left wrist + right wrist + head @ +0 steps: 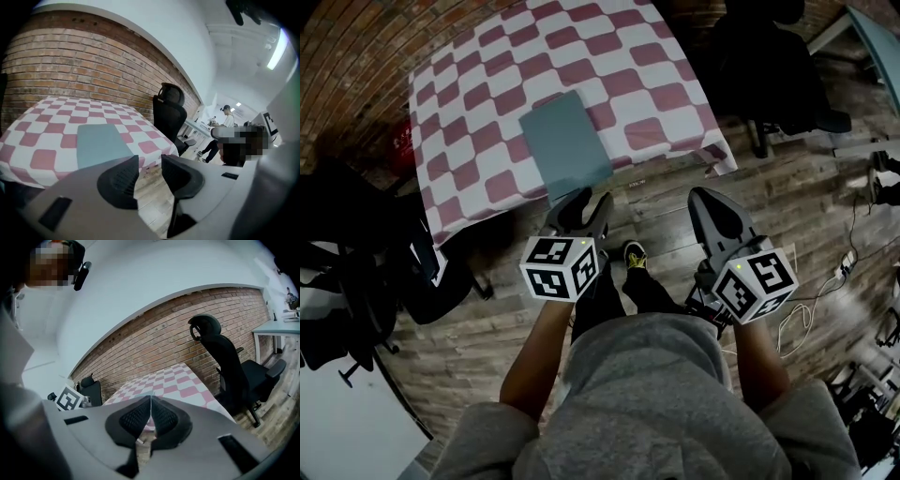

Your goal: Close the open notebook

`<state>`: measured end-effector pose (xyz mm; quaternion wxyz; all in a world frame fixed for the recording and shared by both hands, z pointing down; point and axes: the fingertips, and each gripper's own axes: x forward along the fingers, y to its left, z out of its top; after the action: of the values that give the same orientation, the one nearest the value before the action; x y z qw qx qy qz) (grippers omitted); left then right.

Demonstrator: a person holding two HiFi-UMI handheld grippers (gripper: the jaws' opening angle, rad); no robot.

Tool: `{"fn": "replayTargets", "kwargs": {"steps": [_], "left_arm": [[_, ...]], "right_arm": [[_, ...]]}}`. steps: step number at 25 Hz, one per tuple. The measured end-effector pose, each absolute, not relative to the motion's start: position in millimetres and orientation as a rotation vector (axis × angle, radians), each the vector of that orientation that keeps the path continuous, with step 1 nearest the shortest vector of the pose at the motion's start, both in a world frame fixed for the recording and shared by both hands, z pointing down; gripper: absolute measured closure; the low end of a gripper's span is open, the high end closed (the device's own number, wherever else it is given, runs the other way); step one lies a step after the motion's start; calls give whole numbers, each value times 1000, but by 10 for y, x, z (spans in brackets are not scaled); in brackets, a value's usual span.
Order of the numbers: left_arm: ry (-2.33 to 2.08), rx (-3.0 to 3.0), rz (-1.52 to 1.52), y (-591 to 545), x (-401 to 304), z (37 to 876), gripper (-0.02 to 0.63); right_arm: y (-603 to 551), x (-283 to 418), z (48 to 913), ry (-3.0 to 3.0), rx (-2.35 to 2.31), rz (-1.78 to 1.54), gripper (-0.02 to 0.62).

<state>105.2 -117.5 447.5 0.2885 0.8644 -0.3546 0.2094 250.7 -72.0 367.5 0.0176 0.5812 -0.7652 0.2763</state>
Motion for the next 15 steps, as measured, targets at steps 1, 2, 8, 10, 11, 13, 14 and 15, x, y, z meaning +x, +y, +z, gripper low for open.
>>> {"fn": "replayTargets", "kwargs": {"steps": [1, 2, 8, 10, 11, 13, 14, 15], "left_arm": [[-974, 2315, 543, -1146, 1008, 4377, 450], [-1016, 2326, 530, -1127, 951, 4270, 467], [-1239, 2407, 456, -957, 609, 3664, 588], [-1254, 2412, 425, -879, 548, 3550, 591], [-1263, 2412, 412, -839, 515, 3502, 592], [-1296, 2411, 400, -761, 432, 3416, 594], [-1314, 2412, 396, -727, 391, 3378, 594], [-1330, 2414, 390, -697, 357, 3345, 595]], "right_arm": [[-697, 2519, 3641, -2379, 1807, 844, 569], [-678, 2526, 3606, -2383, 1807, 827, 569], [-556, 2509, 3379, -2407, 1790, 727, 569], [-517, 2506, 3296, -2410, 1791, 691, 569], [-498, 2504, 3253, -2414, 1792, 681, 569], [-467, 2491, 3167, -2431, 1792, 668, 569], [-458, 2482, 3125, -2441, 1790, 658, 569], [-452, 2473, 3087, -2450, 1788, 646, 569]]}}
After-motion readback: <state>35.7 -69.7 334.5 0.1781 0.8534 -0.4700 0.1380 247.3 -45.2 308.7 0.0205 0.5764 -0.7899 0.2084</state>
